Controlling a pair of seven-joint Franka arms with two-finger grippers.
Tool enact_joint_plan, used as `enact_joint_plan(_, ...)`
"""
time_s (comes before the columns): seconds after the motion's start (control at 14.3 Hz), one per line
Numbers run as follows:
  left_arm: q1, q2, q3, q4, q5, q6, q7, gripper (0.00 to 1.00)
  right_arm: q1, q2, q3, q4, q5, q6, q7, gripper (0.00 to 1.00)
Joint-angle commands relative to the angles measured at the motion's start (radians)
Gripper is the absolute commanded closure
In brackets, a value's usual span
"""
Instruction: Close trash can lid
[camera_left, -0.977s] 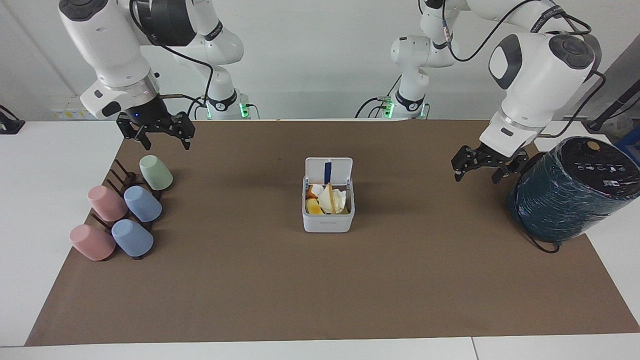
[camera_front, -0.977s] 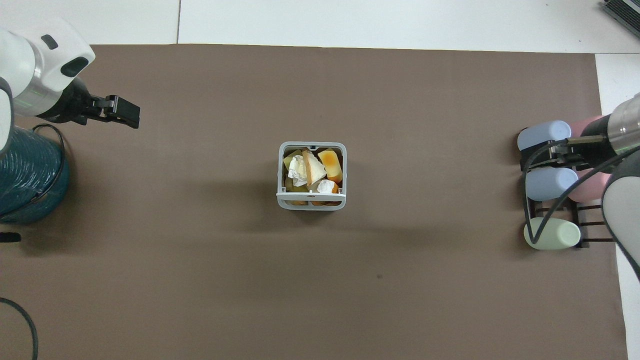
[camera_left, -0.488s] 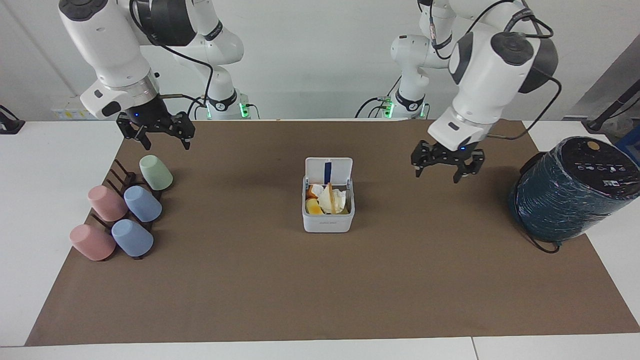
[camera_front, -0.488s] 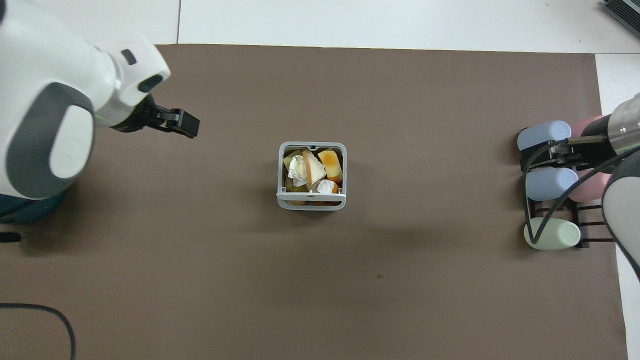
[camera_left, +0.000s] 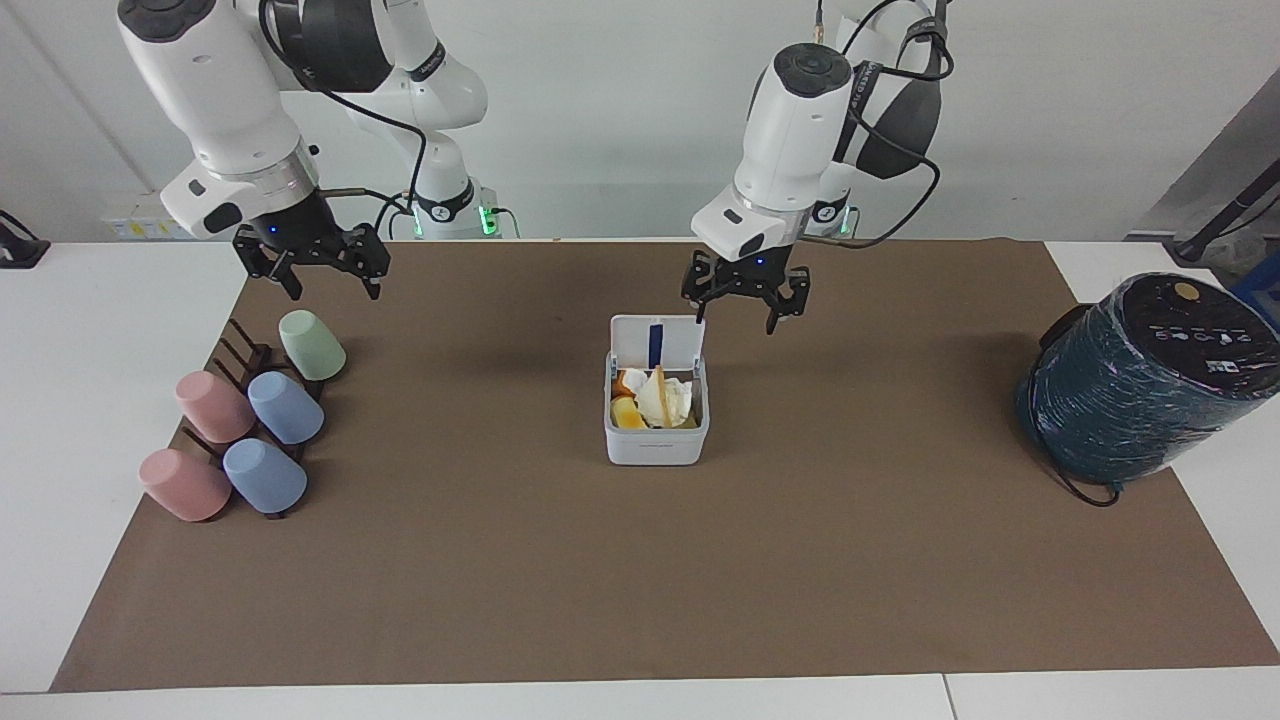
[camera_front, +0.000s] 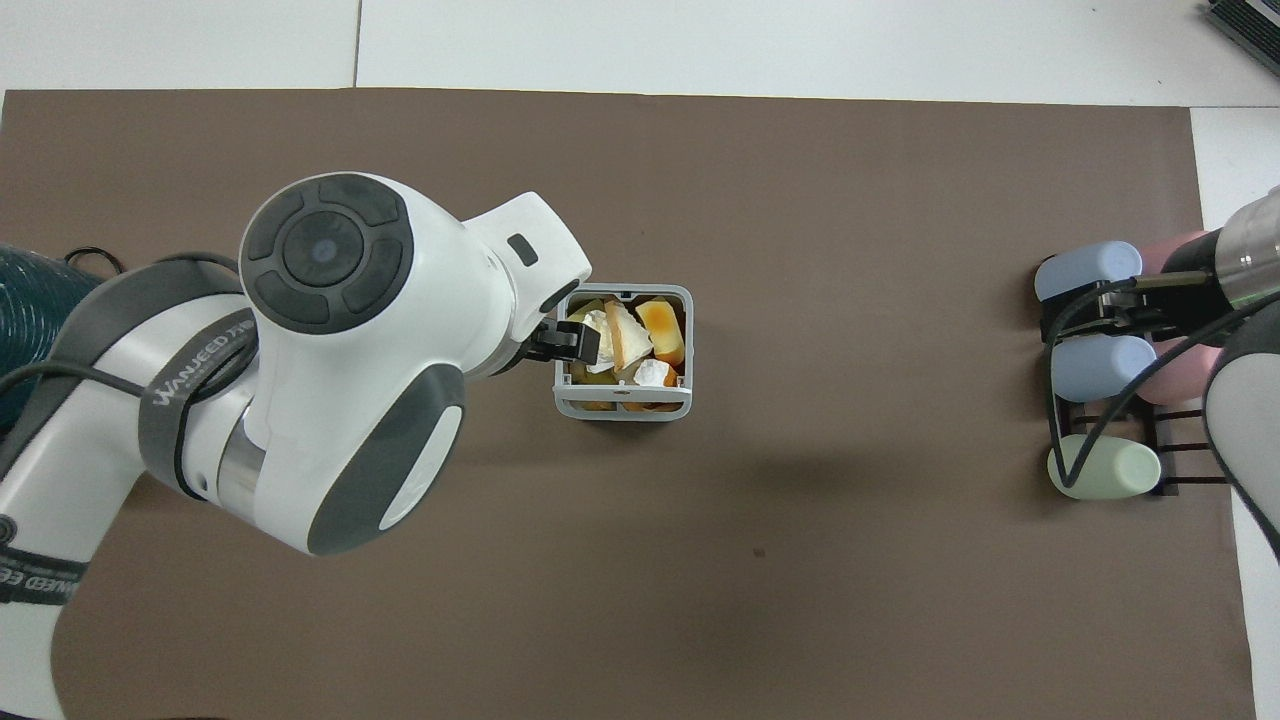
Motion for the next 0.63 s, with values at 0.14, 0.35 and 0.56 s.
enact_joint_plan(0.14, -0.06, -0.055, 0.011, -0.058, -0.114, -0.054, -0.034, 0.57, -0.006, -0.026, -0.004, -0.032, 0.02, 0.023, -0.027, 0.0)
enact_joint_plan(0.35, -0.104, -0.09, 0.011, -0.13, -0.114, -0.028, -0.059, 0.57, -0.004, -0.026, -0.005, -0.032, 0.02, 0.023, -0.027, 0.0)
enact_joint_plan(0.56, -0.129, -0.13, 0.009, -0.262, -0.114, 0.155, -0.088, 0.57, -0.004, -0.026, -0.005, -0.032, 0.02, 0.023, -0.027, 0.0)
